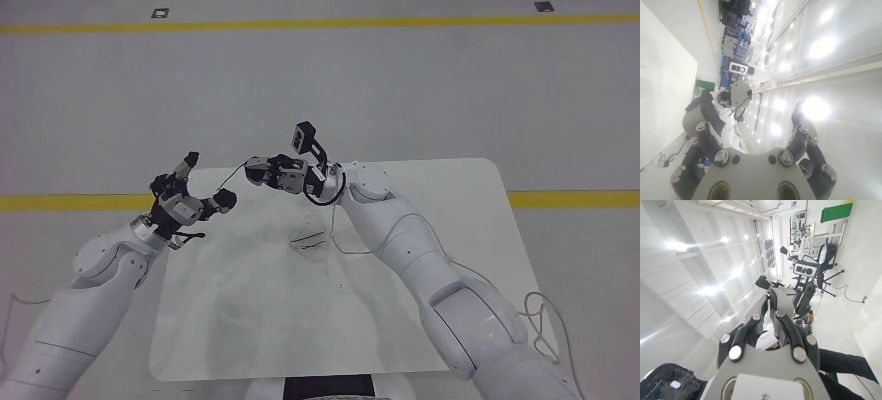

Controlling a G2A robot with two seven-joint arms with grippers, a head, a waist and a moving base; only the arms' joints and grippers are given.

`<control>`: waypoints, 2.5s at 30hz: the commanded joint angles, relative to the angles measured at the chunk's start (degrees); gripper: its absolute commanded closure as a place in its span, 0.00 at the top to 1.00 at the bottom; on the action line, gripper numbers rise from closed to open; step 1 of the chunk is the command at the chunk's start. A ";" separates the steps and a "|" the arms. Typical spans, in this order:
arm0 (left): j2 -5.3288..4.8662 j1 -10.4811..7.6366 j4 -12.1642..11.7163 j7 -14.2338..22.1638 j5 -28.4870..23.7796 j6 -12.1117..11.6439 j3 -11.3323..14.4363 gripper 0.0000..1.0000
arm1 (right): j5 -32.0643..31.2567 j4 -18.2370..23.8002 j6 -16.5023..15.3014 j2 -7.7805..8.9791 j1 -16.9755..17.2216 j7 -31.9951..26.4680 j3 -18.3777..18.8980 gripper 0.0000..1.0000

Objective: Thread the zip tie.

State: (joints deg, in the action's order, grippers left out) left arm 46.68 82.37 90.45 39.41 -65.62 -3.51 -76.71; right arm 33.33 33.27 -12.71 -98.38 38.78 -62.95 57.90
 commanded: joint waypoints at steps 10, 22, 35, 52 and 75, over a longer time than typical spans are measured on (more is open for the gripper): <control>0.51 -0.39 -1.67 12.23 -3.16 2.34 -0.78 1.00 | 6.57 4.98 5.47 0.09 4.49 -2.14 1.37 0.00; 1.16 -0.59 -1.24 10.73 -1.90 0.67 -0.93 1.00 | 1.52 11.31 9.16 1.35 7.18 0.29 1.08 0.00; 1.84 -0.63 -1.62 12.23 0.79 1.27 -1.20 0.20 | -4.28 16.94 12.97 3.10 8.96 1.30 0.87 0.00; 2.42 -0.03 -1.74 13.13 5.22 2.09 -1.78 0.09 | -5.83 19.93 12.69 4.09 9.96 2.83 0.21 0.00; 3.12 0.98 -1.33 13.81 7.11 2.64 -3.49 0.00 | -5.58 20.85 13.46 4.81 9.87 3.27 -1.33 0.00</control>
State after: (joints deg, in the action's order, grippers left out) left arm 49.79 83.31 89.16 53.13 -58.57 -0.86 -80.11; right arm 27.36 54.02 0.93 -93.57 48.53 -59.80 56.51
